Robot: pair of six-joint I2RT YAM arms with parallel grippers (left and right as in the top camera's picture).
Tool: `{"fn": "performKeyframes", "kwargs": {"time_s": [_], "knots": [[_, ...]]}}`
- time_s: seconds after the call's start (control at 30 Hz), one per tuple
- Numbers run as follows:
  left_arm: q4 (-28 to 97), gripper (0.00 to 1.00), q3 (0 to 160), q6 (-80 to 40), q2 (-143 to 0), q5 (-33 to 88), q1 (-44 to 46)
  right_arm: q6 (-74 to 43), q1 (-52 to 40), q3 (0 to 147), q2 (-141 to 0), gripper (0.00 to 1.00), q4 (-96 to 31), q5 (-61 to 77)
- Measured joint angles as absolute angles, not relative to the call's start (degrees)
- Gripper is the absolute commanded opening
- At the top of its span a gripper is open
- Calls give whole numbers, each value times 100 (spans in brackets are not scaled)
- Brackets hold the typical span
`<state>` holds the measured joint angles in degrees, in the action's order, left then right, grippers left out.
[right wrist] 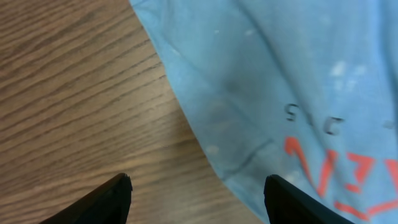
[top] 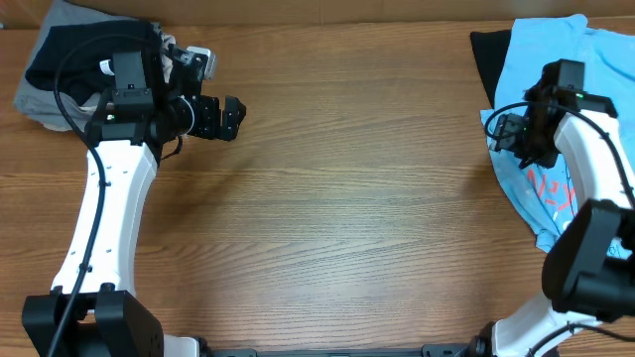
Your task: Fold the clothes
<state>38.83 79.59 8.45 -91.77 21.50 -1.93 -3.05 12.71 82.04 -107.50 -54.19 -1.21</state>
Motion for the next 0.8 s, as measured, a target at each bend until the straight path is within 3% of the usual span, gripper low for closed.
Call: {"fn": "performKeyframes", "kwargs": {"time_s": [0.4,0.8], "knots": [[3879,97,7959,845,-9181,2150,-193,-303,1234,8121,-11356,63,-4984,-23],[3879,93,7959,845,-9240,2150,-193,-318,1229,8121,-11845,48,-4716,-152]]}}
